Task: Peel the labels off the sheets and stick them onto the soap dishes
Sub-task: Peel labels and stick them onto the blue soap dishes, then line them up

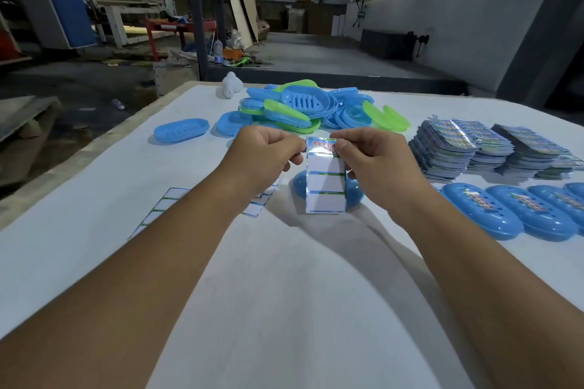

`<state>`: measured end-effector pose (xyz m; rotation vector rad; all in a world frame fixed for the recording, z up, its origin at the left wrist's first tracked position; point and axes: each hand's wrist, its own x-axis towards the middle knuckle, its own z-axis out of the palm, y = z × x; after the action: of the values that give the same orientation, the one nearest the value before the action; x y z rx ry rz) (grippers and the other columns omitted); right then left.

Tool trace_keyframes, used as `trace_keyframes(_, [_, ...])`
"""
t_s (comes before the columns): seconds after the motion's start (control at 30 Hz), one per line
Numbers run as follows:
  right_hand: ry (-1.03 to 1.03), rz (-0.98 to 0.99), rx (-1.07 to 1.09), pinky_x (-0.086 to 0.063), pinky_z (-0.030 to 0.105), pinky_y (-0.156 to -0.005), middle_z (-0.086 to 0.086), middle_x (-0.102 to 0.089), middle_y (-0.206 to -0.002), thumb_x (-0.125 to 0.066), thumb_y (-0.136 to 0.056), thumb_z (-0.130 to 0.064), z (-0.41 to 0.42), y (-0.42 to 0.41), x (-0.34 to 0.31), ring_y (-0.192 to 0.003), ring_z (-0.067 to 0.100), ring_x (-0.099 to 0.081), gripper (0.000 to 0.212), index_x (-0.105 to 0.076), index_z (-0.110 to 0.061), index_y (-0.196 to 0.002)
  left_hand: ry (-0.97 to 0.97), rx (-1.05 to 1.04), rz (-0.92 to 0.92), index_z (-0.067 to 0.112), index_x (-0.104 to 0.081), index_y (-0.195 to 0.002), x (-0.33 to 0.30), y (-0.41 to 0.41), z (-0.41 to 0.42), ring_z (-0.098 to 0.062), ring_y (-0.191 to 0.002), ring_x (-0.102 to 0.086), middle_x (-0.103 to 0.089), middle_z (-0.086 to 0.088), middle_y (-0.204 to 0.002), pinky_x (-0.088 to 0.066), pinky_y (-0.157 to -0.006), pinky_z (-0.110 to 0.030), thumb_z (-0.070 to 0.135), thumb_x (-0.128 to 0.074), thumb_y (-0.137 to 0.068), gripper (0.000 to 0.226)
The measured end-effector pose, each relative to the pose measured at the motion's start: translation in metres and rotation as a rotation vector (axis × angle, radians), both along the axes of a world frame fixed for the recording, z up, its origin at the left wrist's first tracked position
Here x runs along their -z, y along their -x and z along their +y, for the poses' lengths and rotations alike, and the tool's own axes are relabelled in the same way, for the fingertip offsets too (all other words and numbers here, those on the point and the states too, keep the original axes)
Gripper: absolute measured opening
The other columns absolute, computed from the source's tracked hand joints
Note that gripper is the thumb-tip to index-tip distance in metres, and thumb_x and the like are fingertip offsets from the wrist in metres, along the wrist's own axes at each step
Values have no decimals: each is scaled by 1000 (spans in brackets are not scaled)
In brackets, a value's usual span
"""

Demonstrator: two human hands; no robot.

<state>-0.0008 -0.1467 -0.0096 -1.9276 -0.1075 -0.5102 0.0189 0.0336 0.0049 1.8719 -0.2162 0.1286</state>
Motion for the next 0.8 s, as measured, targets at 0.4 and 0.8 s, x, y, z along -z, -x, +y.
trace_keyframes(0.4, [4, 6, 6, -50, 10, -61, -2, -76, -78, -64, -99, -18, 0, 0, 0, -60, -6, -60, 17, -72, -33, -96, -51, -20, -30, 17, -75, -69, 1, -1, 0, -9, -63, -56, -69, 6, -63, -47, -62, -27, 32, -67, -90, 26])
trace_keyframes(0.8, [124, 40, 52, -56, 35, -60, -7, -74, -68, -78, -85, -44, 7, 10, -6, -68, 16, -71, 25, -76, -24, -71, -79, 38, -154, 22, -71, -72, 7, 0, -6, 4, -58, -58, -66, 17, -59, -43, -55, -11, 30, -65, -93, 23])
